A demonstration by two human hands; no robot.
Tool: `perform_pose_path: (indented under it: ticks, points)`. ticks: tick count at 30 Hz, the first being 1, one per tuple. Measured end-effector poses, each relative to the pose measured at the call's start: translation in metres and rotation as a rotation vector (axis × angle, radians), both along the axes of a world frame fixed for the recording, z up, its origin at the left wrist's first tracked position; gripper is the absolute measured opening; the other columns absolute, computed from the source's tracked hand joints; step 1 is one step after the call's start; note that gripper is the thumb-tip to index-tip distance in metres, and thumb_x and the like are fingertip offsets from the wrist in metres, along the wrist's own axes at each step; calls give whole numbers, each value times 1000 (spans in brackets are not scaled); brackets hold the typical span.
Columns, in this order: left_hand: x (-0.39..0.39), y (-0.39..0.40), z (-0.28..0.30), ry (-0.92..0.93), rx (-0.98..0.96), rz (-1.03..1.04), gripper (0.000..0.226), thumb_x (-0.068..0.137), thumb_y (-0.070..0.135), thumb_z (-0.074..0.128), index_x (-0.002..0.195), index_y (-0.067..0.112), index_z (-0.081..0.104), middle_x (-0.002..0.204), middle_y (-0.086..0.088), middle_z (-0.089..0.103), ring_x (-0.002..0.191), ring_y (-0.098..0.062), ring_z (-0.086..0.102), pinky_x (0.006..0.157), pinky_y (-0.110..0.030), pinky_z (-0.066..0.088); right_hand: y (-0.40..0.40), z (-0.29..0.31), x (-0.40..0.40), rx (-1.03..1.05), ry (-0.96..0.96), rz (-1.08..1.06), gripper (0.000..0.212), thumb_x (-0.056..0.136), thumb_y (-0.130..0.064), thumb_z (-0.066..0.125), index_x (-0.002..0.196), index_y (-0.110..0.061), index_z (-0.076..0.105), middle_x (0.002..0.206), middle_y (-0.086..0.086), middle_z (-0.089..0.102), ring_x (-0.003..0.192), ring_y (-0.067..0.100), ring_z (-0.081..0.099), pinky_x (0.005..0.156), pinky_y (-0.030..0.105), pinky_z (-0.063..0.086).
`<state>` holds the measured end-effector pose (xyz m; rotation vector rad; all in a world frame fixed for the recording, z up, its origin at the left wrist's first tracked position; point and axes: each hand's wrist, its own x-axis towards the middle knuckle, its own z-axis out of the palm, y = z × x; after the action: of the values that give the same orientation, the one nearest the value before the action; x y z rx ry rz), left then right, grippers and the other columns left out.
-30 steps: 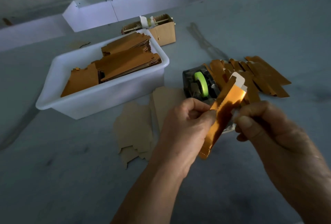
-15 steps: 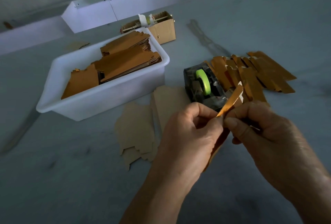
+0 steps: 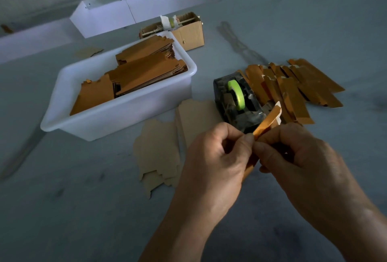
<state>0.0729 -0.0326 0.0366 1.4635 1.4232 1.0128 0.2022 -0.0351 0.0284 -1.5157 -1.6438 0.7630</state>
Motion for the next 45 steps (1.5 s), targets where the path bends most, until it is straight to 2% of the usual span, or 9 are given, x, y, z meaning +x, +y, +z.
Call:
perform_pose_path:
  ticks: [10,14,21,26,30,35,40,42,45]
  points:
    - [17,-12,-15,105,391,166,13,91,25,59,85,16,67,73,7,66,71,-10,64,63,-32,54,4,9,-1,-1,-44,1,13,77,-33,64,66,-32,57,65,-15,56,75,-21,50,57,-5,35]
    - [13,-13,-15,37,427,176,12,89,23,59,83,14,65,71,12,64,68,-4,62,60,-18,50,2,10,-2,51,-189,-75,30,66,-54,59,58,-26,52,60,-11,49,53,8,52,39,15,32]
    - [14,-13,-14,-195,151,220,20,84,43,60,79,24,64,71,10,66,64,-4,63,53,-14,46,3,0,7,-288,544,113,43,56,-45,64,86,-14,66,81,4,73,78,17,71,78,41,57]
    - [15,-11,-23,-351,-41,237,23,75,43,68,81,20,69,90,-11,69,85,-27,66,75,-41,55,5,-7,2,-296,617,63,35,62,-37,62,92,-19,69,87,4,73,84,18,70,85,45,52]
    - [8,-11,-19,-577,-208,184,17,74,35,65,73,20,73,71,-5,69,65,-15,64,57,-23,51,7,-10,1,-394,596,97,16,82,-20,57,93,-17,69,86,7,73,83,20,70,88,45,52]
    - [-5,-9,-18,169,213,101,35,95,39,54,72,16,66,61,5,58,58,-5,56,53,-16,41,7,-6,6,-181,423,-31,21,88,-18,56,84,-35,67,80,-13,71,74,3,68,71,26,52]
    - [-43,0,-20,575,484,500,26,93,30,55,72,18,64,65,5,61,63,-6,53,58,-21,37,32,-1,28,127,84,-257,30,85,-32,55,84,-62,54,72,-33,61,68,-4,61,53,16,38]
    - [-68,7,-28,746,334,581,22,95,26,56,102,9,69,98,-11,69,91,-21,55,75,-20,33,50,-13,39,129,29,-341,29,88,-26,56,85,-55,57,65,-26,57,64,0,57,53,20,36]
    - [-96,15,-43,913,-202,544,64,89,49,57,138,9,44,139,-15,47,128,-34,38,102,-38,31,73,-27,46,52,-50,-376,20,90,-21,55,102,-33,66,74,-10,61,68,16,55,57,24,35]
